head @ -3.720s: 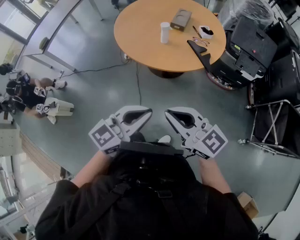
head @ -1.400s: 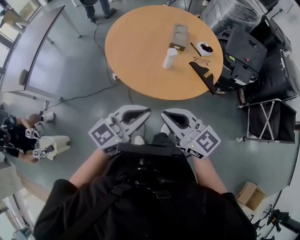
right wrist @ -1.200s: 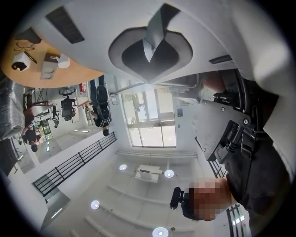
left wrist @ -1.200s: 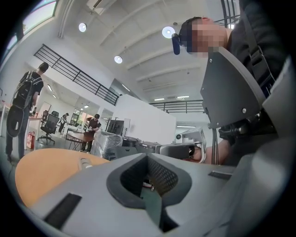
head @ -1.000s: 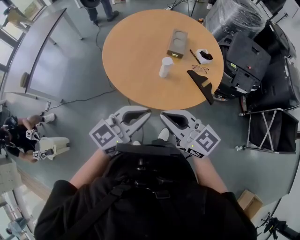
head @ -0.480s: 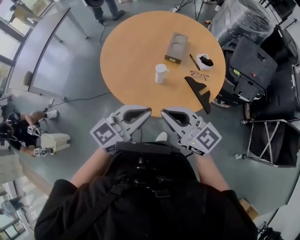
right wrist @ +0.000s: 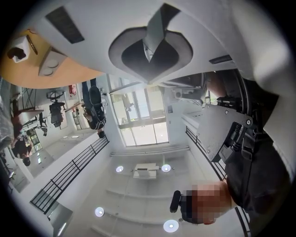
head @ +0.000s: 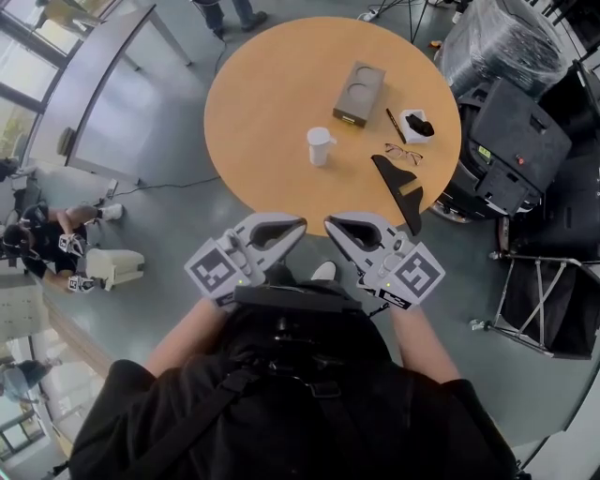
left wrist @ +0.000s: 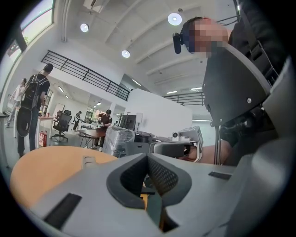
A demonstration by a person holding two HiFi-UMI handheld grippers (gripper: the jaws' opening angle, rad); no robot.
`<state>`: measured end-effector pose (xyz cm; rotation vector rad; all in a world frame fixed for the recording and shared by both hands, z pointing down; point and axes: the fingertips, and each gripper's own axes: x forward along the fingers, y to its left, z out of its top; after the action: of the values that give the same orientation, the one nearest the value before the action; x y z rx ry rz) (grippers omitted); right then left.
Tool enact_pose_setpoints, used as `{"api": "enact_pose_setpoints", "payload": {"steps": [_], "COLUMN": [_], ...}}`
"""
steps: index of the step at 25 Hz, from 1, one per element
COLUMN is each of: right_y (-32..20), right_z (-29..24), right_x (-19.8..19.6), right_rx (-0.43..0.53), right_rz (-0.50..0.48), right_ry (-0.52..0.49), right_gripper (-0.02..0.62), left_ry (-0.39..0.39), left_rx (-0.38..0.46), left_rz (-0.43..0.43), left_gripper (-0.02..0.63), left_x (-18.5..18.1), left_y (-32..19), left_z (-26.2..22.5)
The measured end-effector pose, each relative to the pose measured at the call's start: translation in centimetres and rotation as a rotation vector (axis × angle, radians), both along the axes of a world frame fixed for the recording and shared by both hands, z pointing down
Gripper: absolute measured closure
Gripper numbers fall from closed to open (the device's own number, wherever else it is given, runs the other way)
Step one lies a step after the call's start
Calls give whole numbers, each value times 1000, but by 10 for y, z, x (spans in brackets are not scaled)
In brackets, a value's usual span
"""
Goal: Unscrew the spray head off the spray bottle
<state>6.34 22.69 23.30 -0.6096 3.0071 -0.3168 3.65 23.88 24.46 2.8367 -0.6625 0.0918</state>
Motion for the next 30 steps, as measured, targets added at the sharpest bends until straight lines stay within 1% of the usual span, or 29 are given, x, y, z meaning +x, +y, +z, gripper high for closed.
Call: {"api": "enact_pose_setpoints", "payload": {"steps": [6,13,18,21,24,30], "right_y": [-10,-33,-65,-87,-109,-161], "right_z": [5,8,19,24,28,42], "right_x": [0,-3,-10,-21,-33,-55], "right_rx": [-14,-7,-19,-26,-38,-63], "right_rz": [1,39,102,127,148,187], "right_ry": [-14,2,32,52,64,92], "right_gripper": [588,588,588,588,588,588], "left_ry": [-27,-21,-19,-24,-22,13], "left_rx": [-15,-15,-2,11,2,-25], "left_rz": [-12,24,70,80,91,126], "left_gripper": [603,603,603,603,603,603], "left_x": [0,-3,-10,-23,-37,-61], "left_y": [-7,-31,-64,-88,-110,-163], "left_z": [7,13,25,33,42,63]}}
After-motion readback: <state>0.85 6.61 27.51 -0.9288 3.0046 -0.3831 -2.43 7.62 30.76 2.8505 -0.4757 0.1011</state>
